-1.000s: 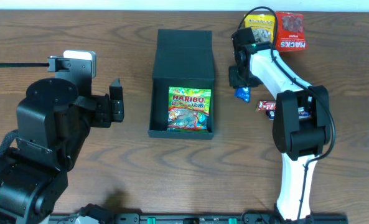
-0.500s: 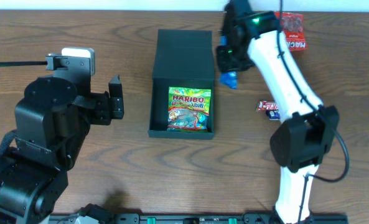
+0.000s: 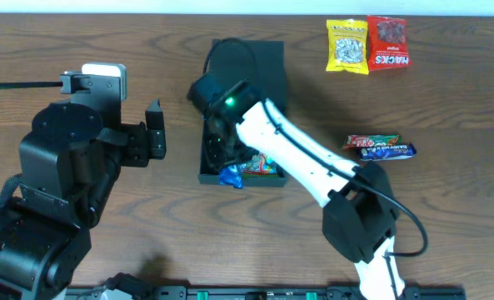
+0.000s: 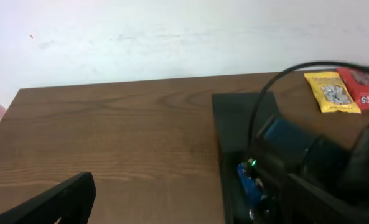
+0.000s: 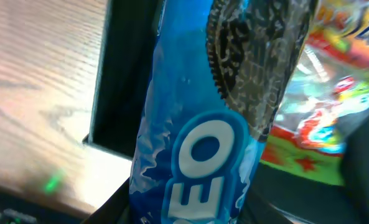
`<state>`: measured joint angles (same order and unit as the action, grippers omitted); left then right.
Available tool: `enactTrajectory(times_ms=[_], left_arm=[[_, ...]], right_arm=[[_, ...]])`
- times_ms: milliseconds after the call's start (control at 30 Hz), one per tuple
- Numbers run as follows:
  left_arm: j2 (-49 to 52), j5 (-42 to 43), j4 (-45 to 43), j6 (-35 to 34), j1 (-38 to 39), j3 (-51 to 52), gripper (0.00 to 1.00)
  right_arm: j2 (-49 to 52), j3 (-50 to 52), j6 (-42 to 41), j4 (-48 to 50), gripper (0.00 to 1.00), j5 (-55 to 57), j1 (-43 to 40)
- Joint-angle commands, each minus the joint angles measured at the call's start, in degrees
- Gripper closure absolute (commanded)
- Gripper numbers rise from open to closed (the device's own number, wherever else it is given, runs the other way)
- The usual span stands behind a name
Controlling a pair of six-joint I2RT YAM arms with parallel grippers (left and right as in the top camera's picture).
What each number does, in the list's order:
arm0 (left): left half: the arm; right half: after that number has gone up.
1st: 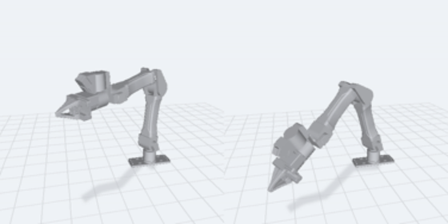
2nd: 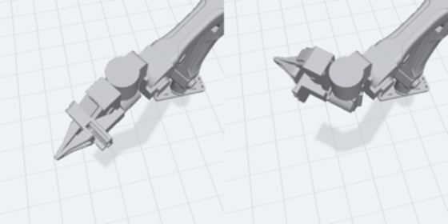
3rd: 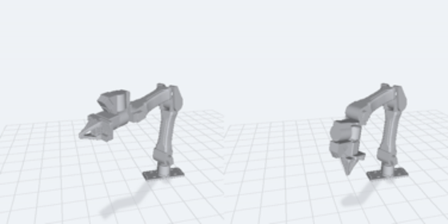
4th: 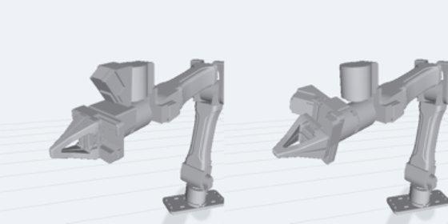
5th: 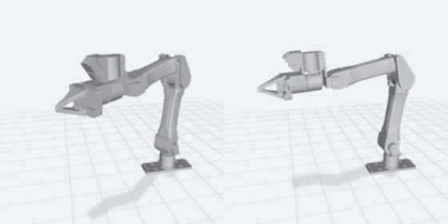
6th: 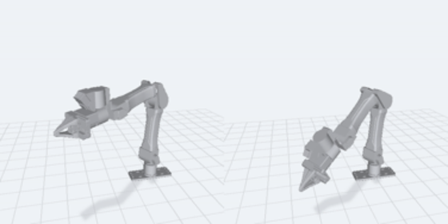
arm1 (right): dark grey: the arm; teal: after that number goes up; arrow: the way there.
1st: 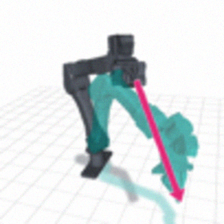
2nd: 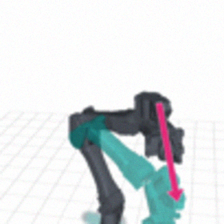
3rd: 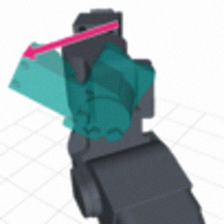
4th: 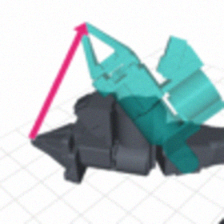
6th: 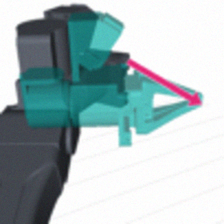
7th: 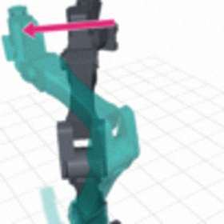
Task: Pack container
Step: 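Place the Oreo pack into the box's left side and release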
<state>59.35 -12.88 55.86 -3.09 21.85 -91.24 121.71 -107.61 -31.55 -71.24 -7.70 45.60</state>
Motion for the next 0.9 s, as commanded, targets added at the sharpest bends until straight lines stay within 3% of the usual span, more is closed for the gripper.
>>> enactTrajectory(times_ms=[0, 167, 467, 500, 533, 600, 633, 733, 867], left_arm=[[-0.28, -0.98, -0.22, 0.35, -0.09, -0.76, 0.05], [-0.28, -0.98, -0.22, 0.35, -0.09, -0.76, 0.05], [-0.28, -0.98, -0.48, 0.35, -0.09, -0.76, 0.05], [-0.28, -0.98, -0.48, 0.37, -0.09, -0.76, 0.05], [-0.28, -0.98, -0.46, 0.37, -0.09, -0.76, 0.05], [-0.28, -1.01, -0.46, 0.37, -0.09, -0.76, 0.05], [-0.28, -1.01, -0.46, 0.37, -0.09, -0.76, 0.05], [-0.28, -0.98, -0.46, 0.35, -0.09, -0.76, 0.05], [-0.28, -0.98, -0.68, 0.35, -0.09, -0.76, 0.05]], right_arm=[[-0.42, 2.21, -8.26, 3.74, 0.92, 1.60, 0.98], [-0.42, 5.03, -9.11, 11.50, 0.92, 5.86, 1.86], [-0.42, 6.10, -8.61, 16.74, 0.87, 10.95, 1.97], [-0.42, 6.10, -8.55, 16.81, 0.84, 10.95, 1.97], [-0.42, 6.10, -7.78, 16.76, 0.55, 10.91, 1.97], [-0.42, 6.10, -5.42, 16.59, 0.28, 10.01, 1.97], [-0.66, 5.92, -3.48, 16.39, 0.19, 8.87, 1.97], [-3.26, 4.17, -1.86, 13.70, 0.17, 9.03, 1.33], [-10.58, 3.34, 1.51, 12.87, 0.22, 11.52, -1.49]])
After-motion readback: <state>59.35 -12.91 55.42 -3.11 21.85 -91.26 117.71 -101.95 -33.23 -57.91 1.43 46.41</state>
